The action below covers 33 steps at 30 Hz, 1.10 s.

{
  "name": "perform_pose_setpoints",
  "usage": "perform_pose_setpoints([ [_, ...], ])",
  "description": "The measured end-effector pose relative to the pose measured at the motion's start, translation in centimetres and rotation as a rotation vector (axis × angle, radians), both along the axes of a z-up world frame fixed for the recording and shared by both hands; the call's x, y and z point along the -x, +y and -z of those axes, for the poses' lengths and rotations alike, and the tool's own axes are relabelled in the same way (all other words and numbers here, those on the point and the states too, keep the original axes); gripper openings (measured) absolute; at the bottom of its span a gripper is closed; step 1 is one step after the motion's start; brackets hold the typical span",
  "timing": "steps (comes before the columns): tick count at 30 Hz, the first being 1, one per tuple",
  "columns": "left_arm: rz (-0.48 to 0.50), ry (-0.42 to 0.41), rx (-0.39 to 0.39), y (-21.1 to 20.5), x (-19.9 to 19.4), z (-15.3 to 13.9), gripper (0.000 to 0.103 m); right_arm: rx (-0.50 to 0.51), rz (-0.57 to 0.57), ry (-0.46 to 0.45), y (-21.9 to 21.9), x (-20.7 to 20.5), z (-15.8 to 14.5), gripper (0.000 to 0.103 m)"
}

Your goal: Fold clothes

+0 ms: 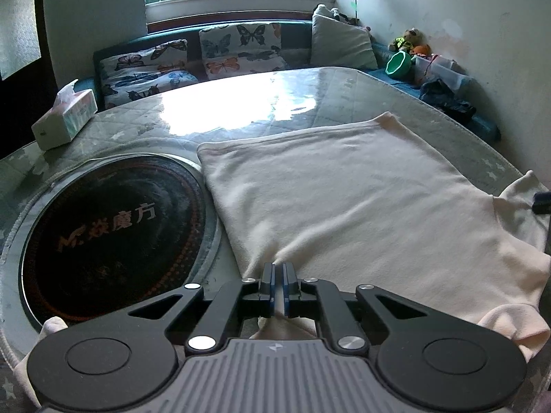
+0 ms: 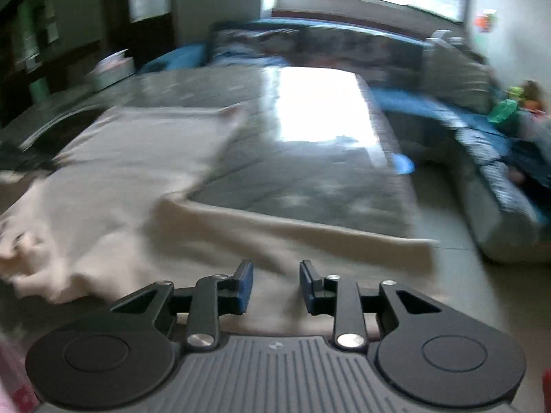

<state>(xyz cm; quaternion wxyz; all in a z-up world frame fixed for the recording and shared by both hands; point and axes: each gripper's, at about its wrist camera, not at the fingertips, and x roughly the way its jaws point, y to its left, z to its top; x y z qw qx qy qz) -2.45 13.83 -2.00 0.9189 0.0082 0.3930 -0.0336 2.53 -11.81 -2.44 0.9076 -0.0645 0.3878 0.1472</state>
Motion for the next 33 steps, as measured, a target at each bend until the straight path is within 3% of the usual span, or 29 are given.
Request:
perform_pose_setpoints([
  [5,0.009,-0.002,-0.018,-1.4,0.3,-0.8,0.008,-0.054,0.216,-0.021,-5.4,0.4,-0.5,0.046],
  [6,0.028,-0.011,-0.013,-2.0,0.6,-1.1,0.008,-0.073,0.256,-0.018,-6.5,0.7,-0.4,0.051],
  [11,0.161,-0.037,0.058,-5.9,1.8,-2.6,0.009,-0.168,0.365,0.012,-9.4,1.7,0.4,0.051],
  [13,0.230,-0.036,0.083,-7.9,2.1,-2.8,0.009,-0.215,0.382,0.032,-10.3,1.8,0.8,0.047],
  [15,0.302,-0.028,0.104,-10.1,2.3,-2.7,0.009,-0.237,0.392,0.042,-10.9,1.8,1.1,0.031],
  [16,0.334,-0.025,0.115,-11.1,2.4,-2.5,0.009,-0.225,0.392,0.030,-10.9,1.8,1.0,0.028],
  [18,0.385,-0.022,0.135,-13.0,2.4,-2.3,0.009,-0.201,0.392,0.006,-10.8,1.9,0.7,0.008],
  [20,0.428,-0.022,0.154,-14.6,2.3,-2.0,0.009,-0.174,0.387,-0.020,-10.4,1.9,0.2,0.005],
  [26,0.526,-0.017,0.195,-17.9,2.2,-0.6,0.009,-0.048,0.390,-0.111,-8.9,1.3,-1.0,0.005],
  [30,0.552,-0.004,0.180,-19.1,2.4,0.6,0.009,0.001,0.399,-0.080,-8.1,-0.1,0.0,0.006],
  [33,0.537,-0.011,0.213,-18.6,2.6,0.3,0.013,0.053,0.416,-0.085,-7.5,-0.4,0.3,0.012],
])
